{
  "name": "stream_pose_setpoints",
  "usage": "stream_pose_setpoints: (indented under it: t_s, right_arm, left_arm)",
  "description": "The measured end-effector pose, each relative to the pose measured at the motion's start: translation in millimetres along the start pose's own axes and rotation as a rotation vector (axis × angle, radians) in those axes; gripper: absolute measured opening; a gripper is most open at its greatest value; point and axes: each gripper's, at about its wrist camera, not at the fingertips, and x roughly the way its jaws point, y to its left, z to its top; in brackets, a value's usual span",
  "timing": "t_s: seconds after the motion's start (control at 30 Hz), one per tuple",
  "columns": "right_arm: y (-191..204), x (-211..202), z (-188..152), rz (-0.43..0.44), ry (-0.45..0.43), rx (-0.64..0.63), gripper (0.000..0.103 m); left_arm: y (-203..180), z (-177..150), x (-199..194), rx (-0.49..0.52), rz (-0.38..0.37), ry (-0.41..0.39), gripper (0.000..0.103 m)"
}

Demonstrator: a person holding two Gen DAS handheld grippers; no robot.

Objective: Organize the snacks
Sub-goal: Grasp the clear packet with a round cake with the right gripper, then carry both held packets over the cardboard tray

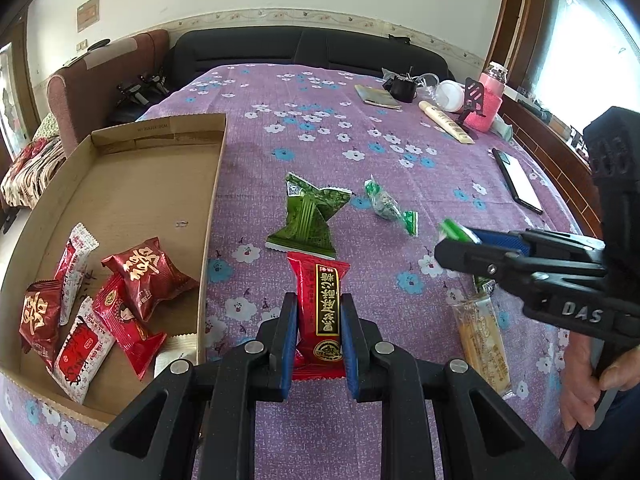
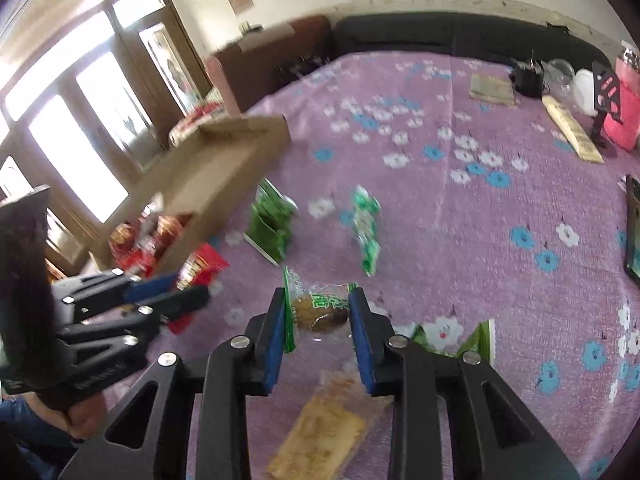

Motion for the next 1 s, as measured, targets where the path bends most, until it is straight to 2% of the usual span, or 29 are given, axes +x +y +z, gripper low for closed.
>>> stream_pose_setpoints:
  t_s: [0.17, 0.5, 0.73, 1.0]
  right_arm:
    - [5, -6, 1, 0.054, -0.058, 0.012, 0.029]
    - [24, -15, -3, 0.139, -0.128, -0.037, 0.029]
    - [32, -20, -5, 0.156, -0.158, -0.062, 0.03]
    - [34, -23, -1, 0.155, -0.175, -0.047, 0.03]
  left_arm:
    - [-1, 1, -1, 0.0, 0.008, -0.008, 0.02]
    - [-5, 1, -11, 0.031, 0.082, -0.074, 0.02]
    - [1, 3, -22, 0.021, 0.119, -0.125, 0.02]
    - [15, 4, -32, -0.006, 0.126, -0.156, 0.02]
